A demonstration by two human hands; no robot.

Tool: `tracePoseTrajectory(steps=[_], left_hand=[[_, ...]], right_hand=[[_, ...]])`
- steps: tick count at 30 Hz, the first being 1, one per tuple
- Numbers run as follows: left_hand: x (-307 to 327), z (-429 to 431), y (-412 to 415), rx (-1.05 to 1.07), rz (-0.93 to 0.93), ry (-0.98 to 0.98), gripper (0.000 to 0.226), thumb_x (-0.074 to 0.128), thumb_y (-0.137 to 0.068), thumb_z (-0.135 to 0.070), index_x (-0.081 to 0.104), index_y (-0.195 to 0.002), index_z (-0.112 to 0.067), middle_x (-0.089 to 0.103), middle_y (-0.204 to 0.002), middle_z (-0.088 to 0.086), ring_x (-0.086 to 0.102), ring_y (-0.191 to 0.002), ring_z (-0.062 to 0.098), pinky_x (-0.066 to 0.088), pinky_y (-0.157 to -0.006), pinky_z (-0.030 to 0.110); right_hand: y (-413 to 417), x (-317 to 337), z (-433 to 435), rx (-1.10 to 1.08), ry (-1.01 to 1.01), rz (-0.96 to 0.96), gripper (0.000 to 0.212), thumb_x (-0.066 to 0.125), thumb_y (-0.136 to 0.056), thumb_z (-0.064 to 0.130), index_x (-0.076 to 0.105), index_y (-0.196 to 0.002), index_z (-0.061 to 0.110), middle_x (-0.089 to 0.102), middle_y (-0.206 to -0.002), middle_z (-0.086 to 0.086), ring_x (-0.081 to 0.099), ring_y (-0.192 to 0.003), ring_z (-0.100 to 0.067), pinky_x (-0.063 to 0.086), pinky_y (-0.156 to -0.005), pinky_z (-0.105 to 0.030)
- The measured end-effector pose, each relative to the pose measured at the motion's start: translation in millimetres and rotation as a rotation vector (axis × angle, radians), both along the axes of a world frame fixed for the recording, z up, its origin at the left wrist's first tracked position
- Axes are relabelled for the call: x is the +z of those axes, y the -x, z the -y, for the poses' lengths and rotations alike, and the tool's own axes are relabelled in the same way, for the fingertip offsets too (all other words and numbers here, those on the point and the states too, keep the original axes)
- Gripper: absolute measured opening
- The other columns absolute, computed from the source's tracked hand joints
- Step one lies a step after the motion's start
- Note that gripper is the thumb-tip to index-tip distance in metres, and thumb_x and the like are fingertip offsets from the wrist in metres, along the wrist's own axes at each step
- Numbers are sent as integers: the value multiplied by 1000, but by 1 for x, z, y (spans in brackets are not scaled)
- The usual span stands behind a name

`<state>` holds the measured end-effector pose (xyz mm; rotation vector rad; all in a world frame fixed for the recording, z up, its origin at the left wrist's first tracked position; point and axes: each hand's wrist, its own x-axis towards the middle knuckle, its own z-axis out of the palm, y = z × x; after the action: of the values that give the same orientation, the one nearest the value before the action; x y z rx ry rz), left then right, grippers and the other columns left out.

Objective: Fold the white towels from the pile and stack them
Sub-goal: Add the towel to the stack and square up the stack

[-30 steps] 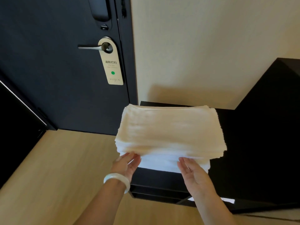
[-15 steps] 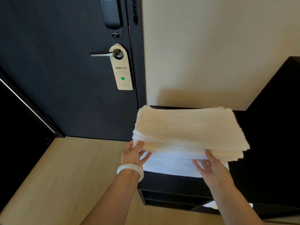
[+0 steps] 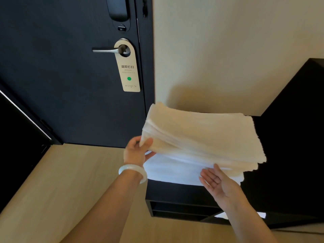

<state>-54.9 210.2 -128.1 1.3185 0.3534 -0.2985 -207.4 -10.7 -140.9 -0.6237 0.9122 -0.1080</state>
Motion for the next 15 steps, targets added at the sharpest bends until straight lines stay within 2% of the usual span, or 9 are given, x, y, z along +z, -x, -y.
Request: tracePoseTrajectory(steps=[4, 6, 8, 10, 13, 14, 15], left_hand=[[-19, -3, 4, 38, -216, -60, 28, 72, -87, -9, 58, -112, -12, 68, -100, 11, 70, -84, 27, 59, -85, 44], [-25, -5, 6, 40, -240, -72, 17, 71, -88, -11, 61, -101, -15, 67, -90, 9, 67, -78, 23, 57, -89, 44], [-25, -9, 9, 85, -266, 3, 8, 71, -89, -20, 65, -91, -14, 63, -86, 8, 63, -80, 23, 57, -84, 39], [-26, -12, 11, 160, -308, 37, 13, 66, -93, -29, 69, -90, -16, 64, -92, 4, 62, -89, 21, 54, -77, 36], [-31, -12, 16, 84, -338, -77, 14, 58, -97, -21, 65, -109, -21, 62, -113, 3, 58, -110, 25, 51, -82, 37], [-33, -10, 18, 35, -330, -98, 20, 56, -97, -14, 61, -115, -21, 61, -115, 2, 57, -110, 26, 51, -85, 38], [-35, -8, 19, -2, -315, -116, 24, 56, -96, -9, 57, -117, -22, 60, -109, 0, 58, -103, 23, 51, -87, 38]], right_hand=[[5, -9, -7, -12, -8, -18, 30, 68, -89, 14, 63, -115, -1, 73, -103, -21, 73, -92, -32, 63, -68, -42], [7, -12, -8, -38, -19, -28, 30, 68, -89, 11, 63, -117, -1, 74, -102, -21, 72, -96, -32, 63, -70, -43], [10, -15, -8, -56, -45, -22, 30, 67, -89, 7, 62, -118, -1, 73, -104, -22, 72, -98, -32, 62, -73, -44], [13, -16, -8, -63, -69, 2, 30, 67, -88, 4, 62, -118, -1, 72, -107, -22, 72, -98, -32, 61, -78, -46], [16, -18, -7, -118, -94, 36, 29, 66, -87, 1, 63, -116, 1, 72, -109, -20, 72, -100, -30, 58, -87, -46], [17, -18, -6, -156, -109, 41, 29, 65, -88, 1, 63, -117, 3, 73, -108, -19, 72, -100, -29, 57, -87, -45], [17, -19, -6, -193, -122, 42, 29, 65, -88, 1, 63, -117, 3, 73, -108, -18, 72, -98, -29, 55, -87, -44]])
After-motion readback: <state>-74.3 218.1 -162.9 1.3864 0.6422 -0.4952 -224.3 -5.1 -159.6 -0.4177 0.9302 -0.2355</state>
